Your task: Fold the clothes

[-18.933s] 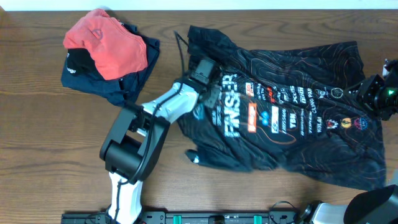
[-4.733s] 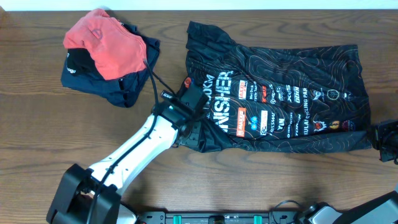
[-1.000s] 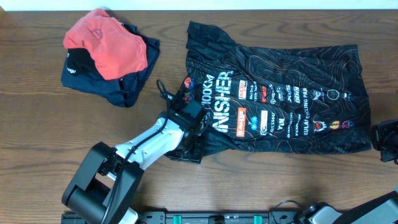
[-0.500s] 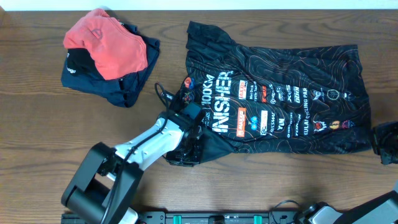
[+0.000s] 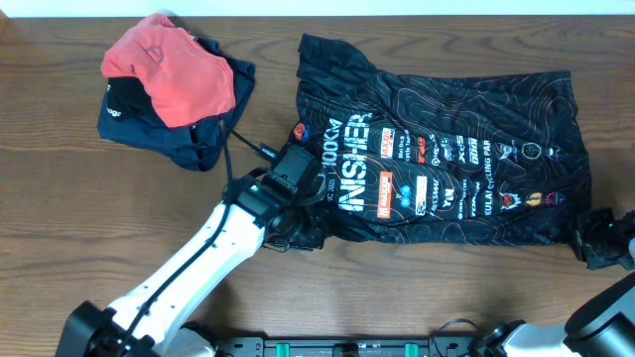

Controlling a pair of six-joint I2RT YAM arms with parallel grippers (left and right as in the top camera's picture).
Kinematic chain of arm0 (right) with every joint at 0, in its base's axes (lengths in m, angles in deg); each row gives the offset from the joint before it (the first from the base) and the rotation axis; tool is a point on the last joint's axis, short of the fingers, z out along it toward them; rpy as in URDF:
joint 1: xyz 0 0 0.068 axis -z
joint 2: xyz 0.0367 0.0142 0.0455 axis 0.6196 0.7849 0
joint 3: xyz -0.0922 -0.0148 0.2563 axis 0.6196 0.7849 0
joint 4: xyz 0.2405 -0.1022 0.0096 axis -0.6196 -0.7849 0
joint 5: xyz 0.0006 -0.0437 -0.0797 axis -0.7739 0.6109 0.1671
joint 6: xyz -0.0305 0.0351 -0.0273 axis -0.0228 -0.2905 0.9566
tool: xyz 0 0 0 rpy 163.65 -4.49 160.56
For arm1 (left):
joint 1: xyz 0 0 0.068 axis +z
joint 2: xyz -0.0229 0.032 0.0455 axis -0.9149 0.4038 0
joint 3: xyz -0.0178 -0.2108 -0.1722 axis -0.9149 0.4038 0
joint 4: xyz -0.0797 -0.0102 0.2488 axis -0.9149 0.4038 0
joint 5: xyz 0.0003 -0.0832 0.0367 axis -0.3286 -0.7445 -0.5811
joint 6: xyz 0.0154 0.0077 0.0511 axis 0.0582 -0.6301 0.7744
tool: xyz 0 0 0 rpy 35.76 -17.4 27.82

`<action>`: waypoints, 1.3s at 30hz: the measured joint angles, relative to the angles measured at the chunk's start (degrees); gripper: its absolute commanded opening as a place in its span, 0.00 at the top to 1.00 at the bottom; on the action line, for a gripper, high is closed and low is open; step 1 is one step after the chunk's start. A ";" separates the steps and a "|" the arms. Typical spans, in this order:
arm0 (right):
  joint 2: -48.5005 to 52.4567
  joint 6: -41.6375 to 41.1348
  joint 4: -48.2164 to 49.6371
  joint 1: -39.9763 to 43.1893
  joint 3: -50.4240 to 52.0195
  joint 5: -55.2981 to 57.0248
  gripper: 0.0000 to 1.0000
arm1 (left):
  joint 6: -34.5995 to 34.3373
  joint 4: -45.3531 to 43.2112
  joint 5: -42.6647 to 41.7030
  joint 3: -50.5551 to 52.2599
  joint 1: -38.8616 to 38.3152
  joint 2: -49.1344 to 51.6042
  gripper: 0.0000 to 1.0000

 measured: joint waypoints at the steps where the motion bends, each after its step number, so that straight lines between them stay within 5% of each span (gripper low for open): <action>1: 0.24 0.11 0.26 0.00 0.00 -0.28 0.74 | -0.02 0.04 0.00 0.00 0.00 -0.48 0.94; 9: 0.48 -0.28 2.27 0.00 0.00 -0.76 0.85 | -0.02 0.66 0.00 0.00 0.00 -2.93 0.94; 16: 0.48 -0.33 3.23 0.00 0.00 -0.55 0.72 | -0.02 1.11 0.00 0.00 0.00 -4.22 0.94; 25: 0.48 -0.26 5.77 0.00 0.46 1.14 0.99 | -0.02 1.62 0.00 0.00 0.00 -4.44 0.94; 35: 0.35 -0.20 5.33 0.02 0.46 -3.63 0.99 | -0.02 2.36 0.00 0.00 0.00 -4.79 0.94; 36: 0.09 -0.09 5.20 0.02 0.46 -3.93 0.88 | -0.02 2.38 0.00 0.00 0.00 -5.07 0.94; 38: -0.72 0.04 5.11 0.02 0.46 -4.28 0.50 | 0.00 2.36 0.00 0.00 0.00 -5.68 0.94; 39: -1.14 0.44 4.87 0.02 0.46 -4.26 0.46 | -0.02 2.38 0.00 0.00 0.00 -5.95 0.94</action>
